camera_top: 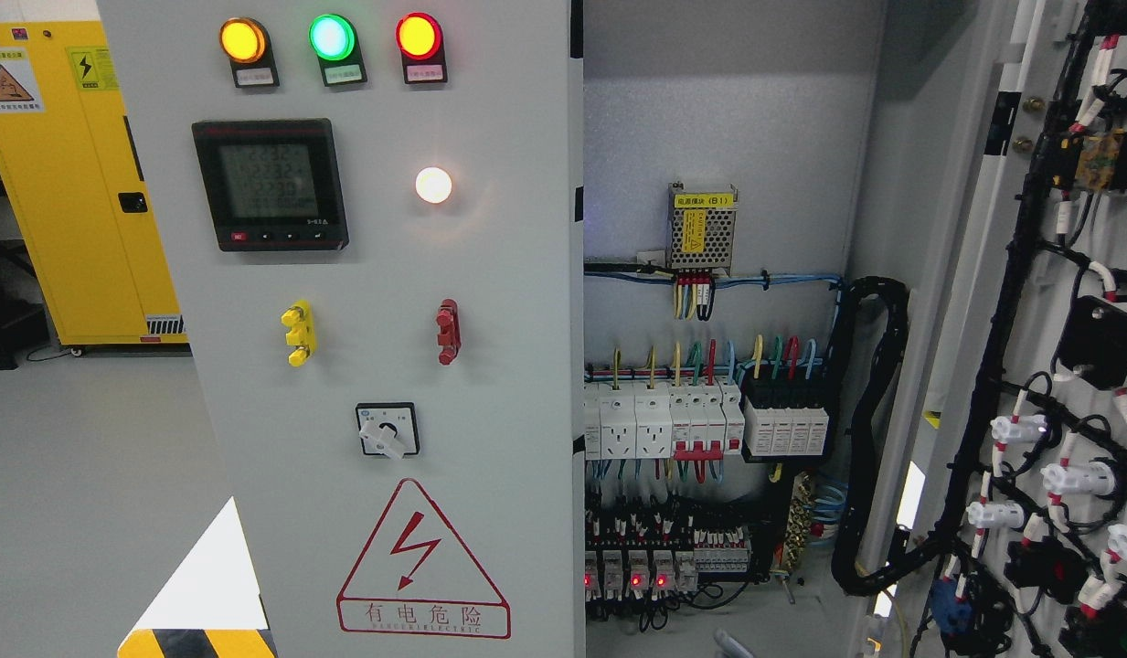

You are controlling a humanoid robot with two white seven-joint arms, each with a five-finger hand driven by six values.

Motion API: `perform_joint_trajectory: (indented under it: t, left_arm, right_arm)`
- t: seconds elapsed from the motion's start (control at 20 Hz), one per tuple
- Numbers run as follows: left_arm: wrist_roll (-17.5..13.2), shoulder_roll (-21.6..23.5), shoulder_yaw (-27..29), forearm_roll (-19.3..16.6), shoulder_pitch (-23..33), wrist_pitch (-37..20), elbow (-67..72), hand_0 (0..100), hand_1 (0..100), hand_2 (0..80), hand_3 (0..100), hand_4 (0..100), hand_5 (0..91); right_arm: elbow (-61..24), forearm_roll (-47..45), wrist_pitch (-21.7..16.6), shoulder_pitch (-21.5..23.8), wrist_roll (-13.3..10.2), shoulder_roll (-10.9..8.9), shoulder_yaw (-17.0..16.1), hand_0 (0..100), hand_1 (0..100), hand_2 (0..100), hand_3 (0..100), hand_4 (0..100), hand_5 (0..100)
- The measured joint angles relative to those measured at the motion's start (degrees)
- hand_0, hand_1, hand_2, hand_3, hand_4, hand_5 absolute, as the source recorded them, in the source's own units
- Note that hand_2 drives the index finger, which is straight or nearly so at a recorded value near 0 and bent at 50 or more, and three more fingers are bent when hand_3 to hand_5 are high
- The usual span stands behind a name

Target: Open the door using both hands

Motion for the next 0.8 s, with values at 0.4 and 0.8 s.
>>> perform_joint_trajectory:
  t: [0.4, 0.8]
  left_arm:
    - [0.0, -0.06, 0.94, -0.05, -0.07, -0.07, 0.06, 0, 0, 0.0, 0, 0, 0.0]
    - [-0.01, -0.09, 1.4, -0.01, -0.09, -0.14, 0.08, 0, 0, 0.0, 0, 0, 0.0]
  right_arm:
    - [-0.65, 0.23, 13.74, -14.75, -0.5, 3.21, 0.79, 22, 1, 0, 0, 0, 0]
    - [3.76, 0.17, 18.02, -26.01, -0.67, 6.01, 0.68, 22, 1, 0, 0, 0, 0]
